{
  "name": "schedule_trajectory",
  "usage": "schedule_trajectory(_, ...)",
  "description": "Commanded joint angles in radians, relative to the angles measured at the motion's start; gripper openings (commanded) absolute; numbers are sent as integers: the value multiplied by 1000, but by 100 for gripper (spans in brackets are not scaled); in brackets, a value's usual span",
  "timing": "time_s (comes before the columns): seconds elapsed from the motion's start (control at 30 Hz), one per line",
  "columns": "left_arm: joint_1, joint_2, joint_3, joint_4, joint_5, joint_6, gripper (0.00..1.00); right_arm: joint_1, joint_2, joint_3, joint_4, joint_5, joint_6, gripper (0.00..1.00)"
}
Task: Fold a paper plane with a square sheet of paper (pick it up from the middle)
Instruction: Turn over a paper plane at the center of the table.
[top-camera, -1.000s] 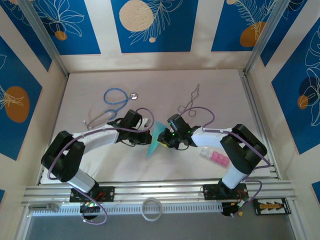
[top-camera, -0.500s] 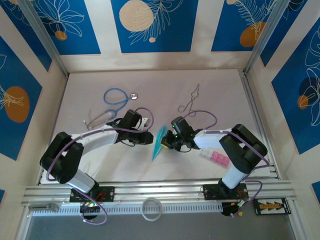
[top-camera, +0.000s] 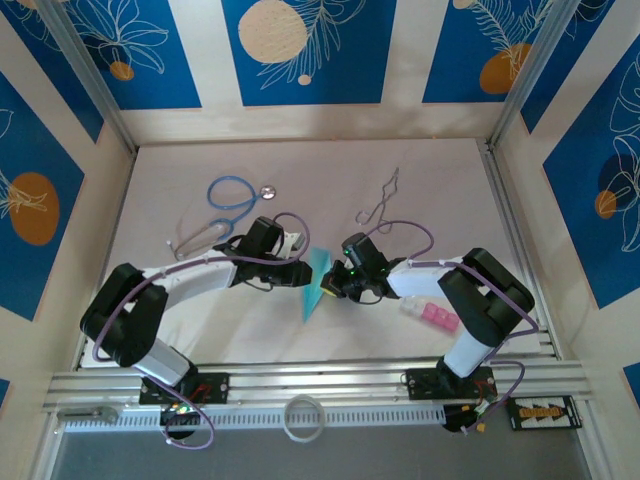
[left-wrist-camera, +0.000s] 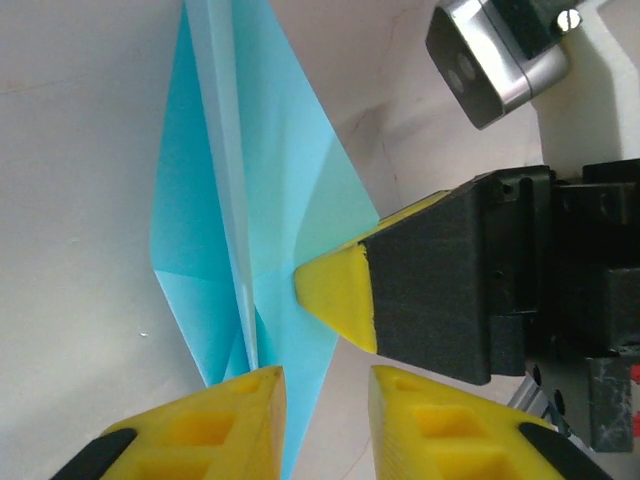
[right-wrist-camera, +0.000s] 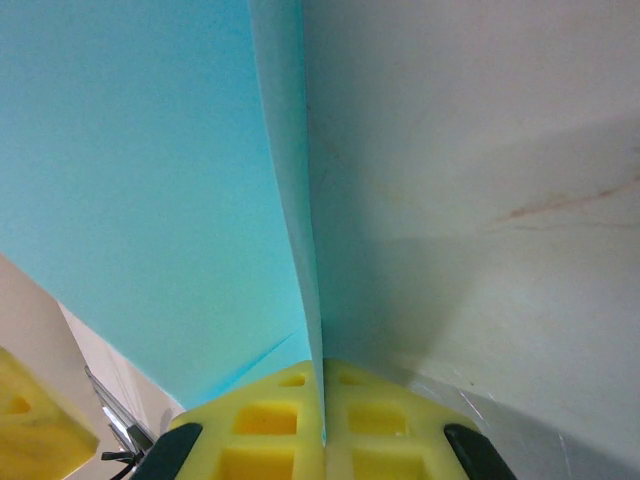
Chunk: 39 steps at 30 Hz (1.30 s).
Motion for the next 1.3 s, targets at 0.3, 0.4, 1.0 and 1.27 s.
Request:
schedule_trajectory(0.3, -10, 54, 41, -41, 8, 14, 38, -6, 12, 6, -19, -20, -8, 2)
schedule_trajectory(0.4, -10, 77, 54, -49, 22, 22, 38, -6, 12, 6, -17, -20, -7, 3)
schedule_trajectory(1.0, -30, 116, 61, -83, 10, 47, 41, -6, 13, 3, -17, -22, -9, 2)
schedule_trajectory(1.27, -40, 115, 50, -88, 14, 41, 41, -6, 17, 1, -11, -25, -5, 2)
